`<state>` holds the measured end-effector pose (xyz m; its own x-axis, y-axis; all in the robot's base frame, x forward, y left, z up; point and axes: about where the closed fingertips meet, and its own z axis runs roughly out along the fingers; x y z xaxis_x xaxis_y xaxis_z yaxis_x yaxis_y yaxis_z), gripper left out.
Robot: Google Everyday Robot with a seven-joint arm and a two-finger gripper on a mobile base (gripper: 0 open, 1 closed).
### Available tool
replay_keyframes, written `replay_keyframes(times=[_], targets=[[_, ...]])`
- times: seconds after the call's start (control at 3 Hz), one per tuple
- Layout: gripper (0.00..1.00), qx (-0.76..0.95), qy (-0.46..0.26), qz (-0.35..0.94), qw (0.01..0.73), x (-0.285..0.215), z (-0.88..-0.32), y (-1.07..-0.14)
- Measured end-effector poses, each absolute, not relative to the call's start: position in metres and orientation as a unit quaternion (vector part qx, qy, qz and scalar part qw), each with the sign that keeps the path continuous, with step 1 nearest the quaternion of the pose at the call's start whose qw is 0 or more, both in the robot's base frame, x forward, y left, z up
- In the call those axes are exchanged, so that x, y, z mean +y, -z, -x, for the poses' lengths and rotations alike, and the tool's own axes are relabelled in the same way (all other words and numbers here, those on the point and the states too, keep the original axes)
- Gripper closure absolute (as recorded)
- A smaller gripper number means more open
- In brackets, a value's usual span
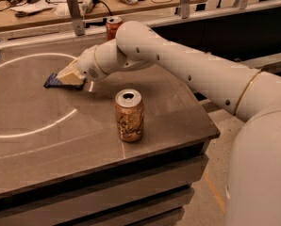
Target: Move rxbar blueberry near coke can
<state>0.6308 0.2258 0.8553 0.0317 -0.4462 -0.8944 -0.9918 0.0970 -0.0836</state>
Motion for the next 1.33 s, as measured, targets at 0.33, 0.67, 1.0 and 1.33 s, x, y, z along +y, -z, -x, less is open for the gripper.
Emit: replay_keyframes(times=[0.33,0.67,1.0,1.33], targets=[[0.60,0.614,-0.328,0.584,0.418,0.2260,-0.6284,-0.8582],[0.39,0.615,-0.330,0.579,0.421,0.2238,-0.6269,-0.8582],[0.14,0.615,-0.333,0.573,0.427,0.2214,-0.6262,-0.8575],[0.00,0.615,-0.334,0.569,0.433,0.2186,-0.6263,-0.8573]])
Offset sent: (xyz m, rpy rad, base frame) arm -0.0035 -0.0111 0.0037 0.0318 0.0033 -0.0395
